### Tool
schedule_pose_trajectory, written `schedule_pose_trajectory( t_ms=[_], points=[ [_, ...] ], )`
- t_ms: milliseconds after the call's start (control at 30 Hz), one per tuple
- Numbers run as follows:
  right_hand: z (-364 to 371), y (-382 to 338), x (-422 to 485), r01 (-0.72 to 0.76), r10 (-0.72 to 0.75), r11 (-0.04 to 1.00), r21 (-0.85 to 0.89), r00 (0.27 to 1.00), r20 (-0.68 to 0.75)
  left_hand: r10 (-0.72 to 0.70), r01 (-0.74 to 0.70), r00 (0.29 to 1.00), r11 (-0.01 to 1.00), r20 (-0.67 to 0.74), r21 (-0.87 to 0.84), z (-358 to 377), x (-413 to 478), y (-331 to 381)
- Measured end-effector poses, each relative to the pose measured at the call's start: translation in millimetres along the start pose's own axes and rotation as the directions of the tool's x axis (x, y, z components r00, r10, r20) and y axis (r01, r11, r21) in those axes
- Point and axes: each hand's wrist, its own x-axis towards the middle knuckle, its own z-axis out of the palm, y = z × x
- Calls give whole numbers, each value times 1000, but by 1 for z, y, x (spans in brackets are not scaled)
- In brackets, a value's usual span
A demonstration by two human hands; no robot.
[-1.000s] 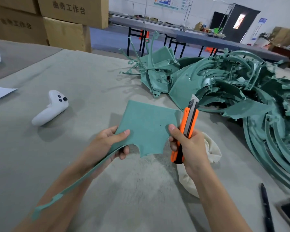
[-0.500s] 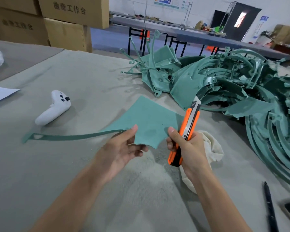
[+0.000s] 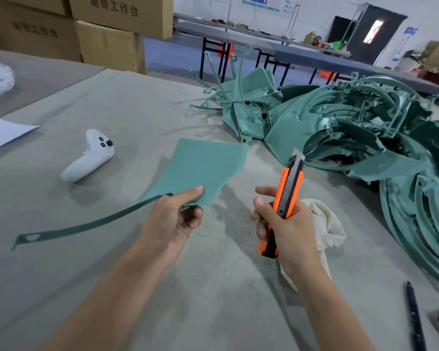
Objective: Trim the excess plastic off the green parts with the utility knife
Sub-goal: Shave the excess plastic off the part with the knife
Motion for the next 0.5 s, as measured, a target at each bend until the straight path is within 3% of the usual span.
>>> schedule_pose_trajectory(
  t_ms=[167,367,500],
  points=[
    [2,4,-1,-12,-3,993,-119,992,-125,-62,60,994,998,-94,-17,-6,2,4],
    [4,7,6,86,-110,979,-186,987,-120,163,-133,980,965,-117,227,-4,4,3],
    [15,-2,14,128,-206,910,-395,965,-162,167,-125,984,897,-62,425,2,0,-14]
  ],
)
